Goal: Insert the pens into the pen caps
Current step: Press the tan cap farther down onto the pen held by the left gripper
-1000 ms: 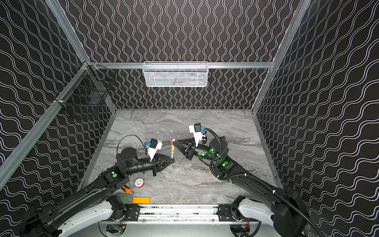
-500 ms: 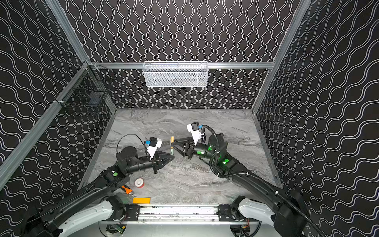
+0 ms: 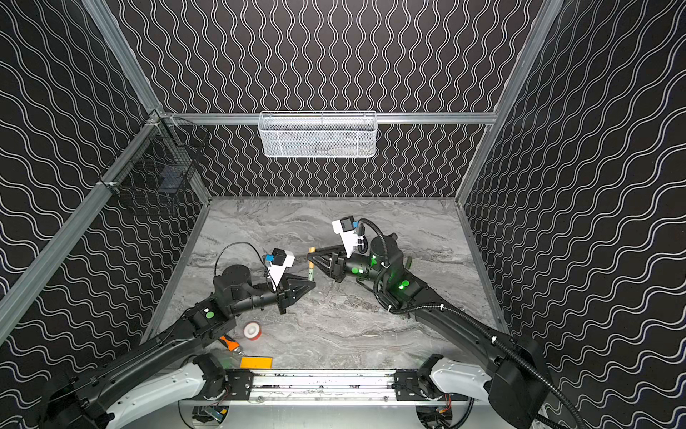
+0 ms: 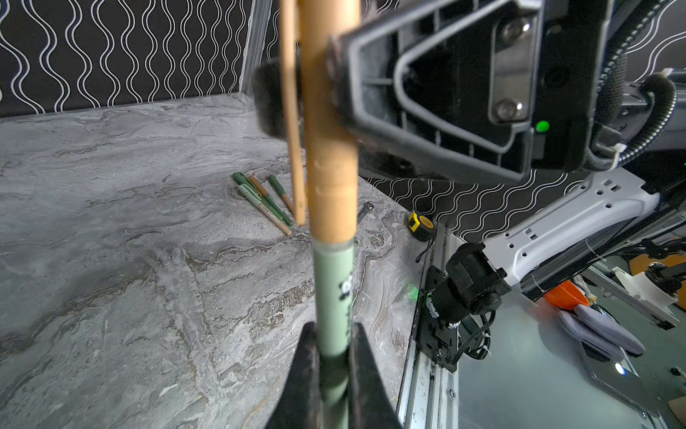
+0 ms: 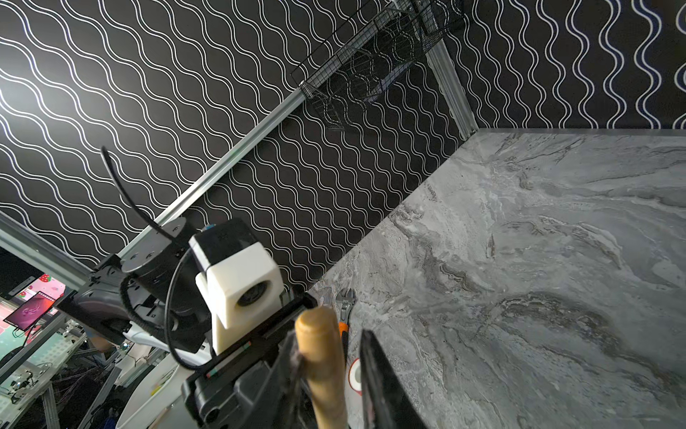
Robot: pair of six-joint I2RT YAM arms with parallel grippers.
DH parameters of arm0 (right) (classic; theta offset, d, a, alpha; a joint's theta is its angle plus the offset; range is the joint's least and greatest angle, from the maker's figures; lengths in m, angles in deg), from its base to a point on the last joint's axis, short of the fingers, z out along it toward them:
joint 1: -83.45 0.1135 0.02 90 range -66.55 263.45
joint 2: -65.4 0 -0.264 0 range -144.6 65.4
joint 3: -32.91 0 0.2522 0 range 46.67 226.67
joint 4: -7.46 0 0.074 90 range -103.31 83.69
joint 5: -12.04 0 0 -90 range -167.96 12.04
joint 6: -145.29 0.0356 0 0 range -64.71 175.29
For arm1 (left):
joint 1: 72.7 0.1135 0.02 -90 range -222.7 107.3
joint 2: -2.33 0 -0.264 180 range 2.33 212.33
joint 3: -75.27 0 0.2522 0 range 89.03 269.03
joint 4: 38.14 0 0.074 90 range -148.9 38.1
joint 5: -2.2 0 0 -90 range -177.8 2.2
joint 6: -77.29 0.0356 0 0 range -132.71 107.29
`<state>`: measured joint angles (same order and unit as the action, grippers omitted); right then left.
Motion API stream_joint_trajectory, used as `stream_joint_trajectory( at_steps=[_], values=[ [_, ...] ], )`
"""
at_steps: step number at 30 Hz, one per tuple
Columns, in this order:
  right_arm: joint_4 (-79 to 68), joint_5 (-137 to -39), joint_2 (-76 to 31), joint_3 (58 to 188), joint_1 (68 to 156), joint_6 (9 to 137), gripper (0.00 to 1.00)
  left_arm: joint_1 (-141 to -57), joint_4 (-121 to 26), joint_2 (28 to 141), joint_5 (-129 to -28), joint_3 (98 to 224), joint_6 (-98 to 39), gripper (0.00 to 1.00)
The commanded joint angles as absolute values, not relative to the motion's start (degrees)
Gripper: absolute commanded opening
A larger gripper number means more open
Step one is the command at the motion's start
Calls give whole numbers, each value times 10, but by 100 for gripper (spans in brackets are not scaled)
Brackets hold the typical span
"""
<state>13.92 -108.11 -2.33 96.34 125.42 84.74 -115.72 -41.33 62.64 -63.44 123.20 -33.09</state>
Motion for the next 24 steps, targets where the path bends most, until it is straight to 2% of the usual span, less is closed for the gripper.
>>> stream_joint_trajectory(
  at_steps=[1,5,9,14,24],
  values=[
    [130,-1085,-27,974,1255,841,23,-1158,-399,628,-638,1234,-317,0],
    [126,-1089,-27,971,1256,838,13,-1158,-397,628,-636,1236,-317,0],
    [109,-1101,-28,972,1256,832,8,-1158,-394,620,-633,1240,-316,0],
    [79,-1155,-37,975,1256,811,0,-1158,-326,589,-590,1228,-303,0],
    [4,-1300,-27,968,1255,743,0,-1158,-260,568,-504,1256,-291,0]
  ],
)
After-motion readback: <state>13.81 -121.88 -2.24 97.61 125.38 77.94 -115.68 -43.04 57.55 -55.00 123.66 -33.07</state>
